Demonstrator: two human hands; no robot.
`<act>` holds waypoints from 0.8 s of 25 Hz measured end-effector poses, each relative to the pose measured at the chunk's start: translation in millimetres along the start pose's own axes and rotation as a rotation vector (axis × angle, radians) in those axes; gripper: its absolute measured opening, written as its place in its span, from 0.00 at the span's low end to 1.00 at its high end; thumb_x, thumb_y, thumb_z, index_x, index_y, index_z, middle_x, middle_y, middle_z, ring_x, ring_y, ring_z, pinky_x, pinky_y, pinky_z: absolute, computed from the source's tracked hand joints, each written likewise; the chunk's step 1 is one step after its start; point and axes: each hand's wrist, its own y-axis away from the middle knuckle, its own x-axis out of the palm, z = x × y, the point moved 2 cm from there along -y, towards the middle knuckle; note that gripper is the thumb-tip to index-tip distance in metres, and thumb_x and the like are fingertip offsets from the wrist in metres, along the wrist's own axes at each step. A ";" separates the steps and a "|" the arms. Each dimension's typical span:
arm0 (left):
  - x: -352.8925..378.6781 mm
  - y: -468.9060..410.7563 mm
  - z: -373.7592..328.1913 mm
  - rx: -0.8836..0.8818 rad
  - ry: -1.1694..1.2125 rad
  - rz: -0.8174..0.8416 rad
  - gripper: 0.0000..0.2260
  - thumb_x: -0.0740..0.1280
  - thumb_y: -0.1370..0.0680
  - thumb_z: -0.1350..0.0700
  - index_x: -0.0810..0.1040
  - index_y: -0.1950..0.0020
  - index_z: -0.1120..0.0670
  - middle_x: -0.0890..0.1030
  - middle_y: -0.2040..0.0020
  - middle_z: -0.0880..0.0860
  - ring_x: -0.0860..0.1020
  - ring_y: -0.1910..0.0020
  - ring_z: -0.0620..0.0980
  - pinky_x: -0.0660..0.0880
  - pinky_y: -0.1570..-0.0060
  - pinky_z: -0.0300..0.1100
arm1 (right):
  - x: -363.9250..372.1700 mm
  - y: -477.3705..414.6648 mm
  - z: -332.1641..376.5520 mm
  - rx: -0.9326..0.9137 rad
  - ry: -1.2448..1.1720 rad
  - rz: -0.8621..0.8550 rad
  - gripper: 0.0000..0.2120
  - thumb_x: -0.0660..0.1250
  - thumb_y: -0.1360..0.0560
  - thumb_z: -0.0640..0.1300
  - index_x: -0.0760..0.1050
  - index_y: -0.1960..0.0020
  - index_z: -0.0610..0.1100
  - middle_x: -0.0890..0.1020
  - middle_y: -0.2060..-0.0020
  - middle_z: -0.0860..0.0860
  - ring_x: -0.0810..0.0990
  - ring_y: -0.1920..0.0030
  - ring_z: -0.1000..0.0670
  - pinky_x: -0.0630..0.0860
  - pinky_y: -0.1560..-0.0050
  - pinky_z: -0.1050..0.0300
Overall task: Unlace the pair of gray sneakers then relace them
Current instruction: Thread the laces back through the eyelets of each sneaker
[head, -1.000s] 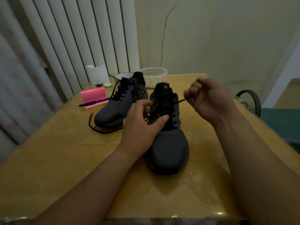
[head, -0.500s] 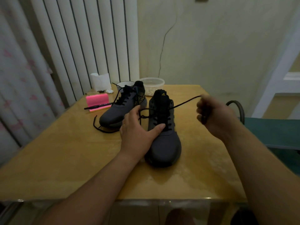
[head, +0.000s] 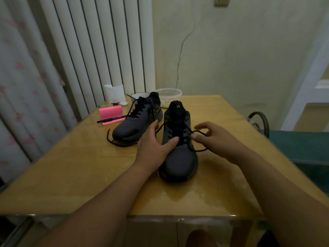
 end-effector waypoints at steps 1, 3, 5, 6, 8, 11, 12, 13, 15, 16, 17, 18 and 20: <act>-0.3 -2.2 -1.3 0.027 -0.030 0.015 0.43 0.69 0.29 0.26 0.61 0.18 0.41 0.70 0.23 0.45 0.68 0.23 0.48 0.67 0.24 0.58 | 6.3 -2.6 6.8 -0.052 0.083 0.004 0.13 0.71 0.21 0.57 0.79 0.44 0.49 0.80 0.54 0.52 0.79 0.54 0.51 0.75 0.58 0.53; -1.9 -8.4 -2.5 0.067 -0.081 0.052 0.34 0.65 0.24 0.29 0.66 0.21 0.42 0.74 0.26 0.45 0.71 0.26 0.47 0.65 0.24 0.58 | 9.3 -7.7 15.4 -0.088 0.041 -0.006 0.12 0.71 0.20 0.54 0.81 0.51 0.45 0.81 0.60 0.49 0.76 0.61 0.50 0.72 0.61 0.53; -5.8 -13.7 -2.8 0.074 -0.071 0.024 0.19 0.62 0.18 0.36 0.74 0.34 0.46 0.80 0.40 0.46 0.77 0.39 0.45 0.72 0.33 0.56 | 6.7 -11.0 14.8 -0.058 -0.090 0.003 0.12 0.70 0.19 0.51 0.82 0.53 0.42 0.76 0.67 0.50 0.70 0.69 0.53 0.66 0.67 0.58; -7.6 -14.3 -2.7 0.066 -0.027 0.009 0.13 0.61 0.15 0.40 0.75 0.44 0.49 0.80 0.50 0.46 0.78 0.49 0.42 0.74 0.43 0.53 | 5.4 -11.6 13.2 -0.036 -0.166 0.006 0.12 0.69 0.18 0.49 0.81 0.53 0.41 0.73 0.69 0.51 0.67 0.71 0.54 0.64 0.70 0.59; -10.7 -13.7 -0.7 0.021 0.102 -0.028 0.14 0.60 0.13 0.48 0.71 0.55 0.52 0.72 0.62 0.49 0.70 0.65 0.42 0.68 0.59 0.46 | 3.0 -11.8 9.3 0.002 -0.331 -0.008 0.12 0.68 0.18 0.47 0.79 0.57 0.41 0.69 0.70 0.51 0.64 0.72 0.52 0.60 0.70 0.57; -20.1 -14.1 1.1 -0.055 0.196 -0.144 0.15 0.59 0.12 0.49 0.69 0.57 0.54 0.68 0.64 0.52 0.66 0.69 0.44 0.66 0.66 0.42 | -2.1 -15.3 -0.3 0.063 -0.577 -0.095 0.14 0.66 0.19 0.47 0.72 0.62 0.44 0.66 0.70 0.48 0.61 0.71 0.49 0.55 0.67 0.50; -21.8 -14.1 0.6 -0.048 0.196 -0.172 0.15 0.59 0.13 0.50 0.69 0.57 0.55 0.68 0.65 0.52 0.65 0.70 0.42 0.65 0.68 0.38 | -2.9 -16.3 -3.8 0.089 -0.652 -0.114 0.15 0.65 0.19 0.47 0.70 0.63 0.45 0.64 0.70 0.49 0.59 0.71 0.49 0.54 0.66 0.48; -23.0 -13.6 -0.9 -0.037 0.194 -0.202 0.15 0.60 0.13 0.51 0.69 0.57 0.55 0.68 0.65 0.51 0.66 0.71 0.41 0.63 0.71 0.35 | -2.4 -17.1 -6.6 0.109 -0.718 -0.122 0.15 0.65 0.19 0.47 0.68 0.64 0.46 0.63 0.69 0.49 0.58 0.71 0.49 0.54 0.66 0.47; -24.8 -12.3 -2.5 -0.020 0.198 -0.261 0.15 0.60 0.13 0.53 0.69 0.57 0.56 0.68 0.66 0.51 0.66 0.72 0.41 0.63 0.72 0.35 | 2.2 -18.9 -10.9 0.143 -0.823 -0.122 0.15 0.64 0.18 0.45 0.67 0.63 0.46 0.62 0.68 0.50 0.57 0.71 0.51 0.54 0.68 0.51; -25.0 -11.9 -1.6 -0.009 0.197 -0.280 0.15 0.60 0.13 0.53 0.69 0.57 0.56 0.68 0.66 0.51 0.66 0.72 0.41 0.63 0.72 0.35 | 5.4 -19.5 -12.7 0.170 -0.864 -0.125 0.15 0.63 0.18 0.45 0.67 0.63 0.46 0.63 0.69 0.51 0.58 0.71 0.51 0.55 0.70 0.53; -25.2 -11.7 0.0 -0.002 0.195 -0.292 0.15 0.60 0.13 0.52 0.69 0.57 0.56 0.68 0.66 0.51 0.67 0.71 0.42 0.62 0.71 0.36 | 8.1 -19.6 -14.4 0.204 -0.899 -0.130 0.14 0.63 0.18 0.45 0.68 0.62 0.47 0.63 0.69 0.51 0.58 0.72 0.52 0.55 0.70 0.54; -25.2 -11.6 1.7 -0.001 0.191 -0.303 0.14 0.60 0.13 0.52 0.69 0.57 0.57 0.69 0.66 0.51 0.67 0.71 0.42 0.63 0.69 0.38 | 9.6 -19.5 -16.8 0.244 -0.927 -0.141 0.14 0.63 0.18 0.46 0.69 0.62 0.47 0.64 0.70 0.52 0.60 0.72 0.52 0.55 0.71 0.56; -24.9 -12.2 4.7 -0.011 0.173 -0.319 0.14 0.61 0.13 0.52 0.70 0.56 0.57 0.69 0.66 0.51 0.67 0.70 0.42 0.65 0.67 0.43 | 7.8 -18.5 -22.5 0.321 -0.964 -0.186 0.14 0.61 0.16 0.49 0.72 0.59 0.46 0.66 0.71 0.52 0.61 0.73 0.53 0.57 0.72 0.57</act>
